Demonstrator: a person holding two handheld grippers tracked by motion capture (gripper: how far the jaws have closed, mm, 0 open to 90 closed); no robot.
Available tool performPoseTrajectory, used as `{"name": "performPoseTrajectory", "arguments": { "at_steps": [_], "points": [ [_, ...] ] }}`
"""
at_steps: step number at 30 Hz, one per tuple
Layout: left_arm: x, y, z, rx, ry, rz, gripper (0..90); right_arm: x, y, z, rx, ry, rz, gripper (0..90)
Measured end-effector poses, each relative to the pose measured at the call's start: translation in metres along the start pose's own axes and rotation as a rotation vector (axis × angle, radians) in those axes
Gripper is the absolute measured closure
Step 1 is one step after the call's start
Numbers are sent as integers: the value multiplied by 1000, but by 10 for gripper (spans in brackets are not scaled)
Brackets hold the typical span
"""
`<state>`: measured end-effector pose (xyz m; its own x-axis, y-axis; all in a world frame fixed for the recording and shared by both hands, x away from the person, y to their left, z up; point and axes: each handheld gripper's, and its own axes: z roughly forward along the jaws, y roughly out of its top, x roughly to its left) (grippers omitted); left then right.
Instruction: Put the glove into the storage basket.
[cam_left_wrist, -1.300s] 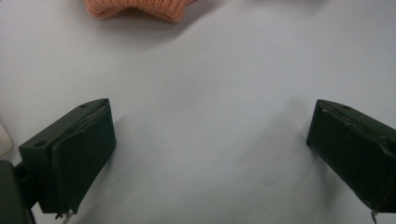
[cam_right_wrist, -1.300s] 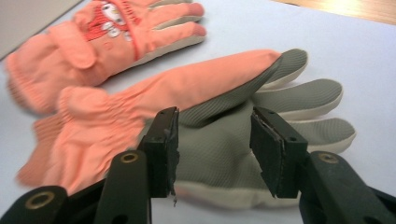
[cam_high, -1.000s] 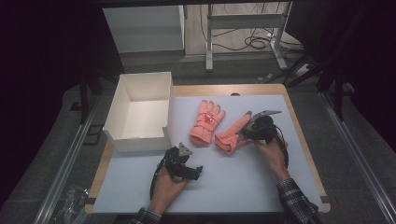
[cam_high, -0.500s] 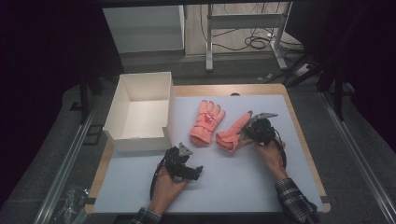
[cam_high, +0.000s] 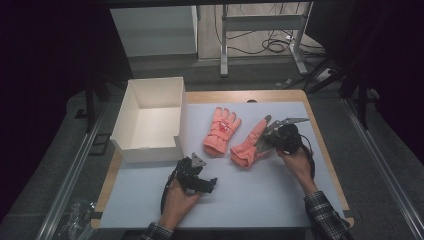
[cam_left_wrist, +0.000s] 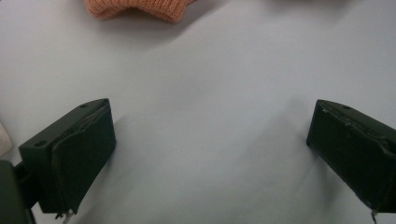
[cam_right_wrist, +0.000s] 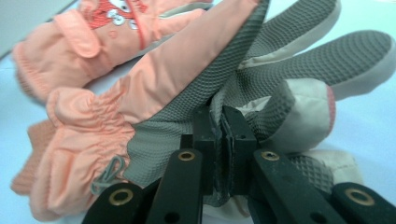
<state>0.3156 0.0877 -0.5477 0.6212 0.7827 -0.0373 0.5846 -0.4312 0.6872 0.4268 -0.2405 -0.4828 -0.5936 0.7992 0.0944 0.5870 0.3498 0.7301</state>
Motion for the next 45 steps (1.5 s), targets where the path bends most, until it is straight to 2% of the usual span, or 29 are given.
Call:
{"name": "performPoseTrajectory", "arguments": {
  "at_steps": [1, 8, 17, 20, 25, 28, 32, 35, 36, 39, 42, 45],
  "points": [
    [0, 0, 0, 0, 0, 0, 14, 0, 0, -1, 0, 4, -8, 848],
    [0, 0, 0, 1, 0, 0, 14, 1, 3, -18, 11, 110, -48, 847],
    [0, 0, 0, 2, -1, 0, 14, 6, 1, -35, 47, 226, -144, 846],
    [0, 0, 0, 2, -1, 1, 14, 11, -1, -38, 71, 268, -199, 845],
    [0, 0, 0, 2, -1, 2, 14, 21, -2, -35, 122, 332, -282, 844],
    [0, 0, 0, 1, -1, 2, 14, 29, -5, -24, 162, 356, -322, 841],
    [0, 0, 0, 0, 0, 1, 14, 34, -9, -8, 180, 329, -356, 810],
    [0, 0, 0, 0, 0, 0, 14, 35, -10, -2, 149, 273, -371, 690],
    [0, 0, 0, 0, 0, 0, 14, 34, -10, -2, 129, 259, -359, 638],
    [0, 0, 0, 0, 0, 0, 14, 31, -9, -9, 92, 207, -337, 600],
    [0, 0, 0, 0, 0, 0, 14, 24, -12, -19, 69, 157, -306, 612],
    [0, 0, 0, 0, 0, 0, 14, 13, -21, -30, 49, 115, -235, 691]
  ]
}}
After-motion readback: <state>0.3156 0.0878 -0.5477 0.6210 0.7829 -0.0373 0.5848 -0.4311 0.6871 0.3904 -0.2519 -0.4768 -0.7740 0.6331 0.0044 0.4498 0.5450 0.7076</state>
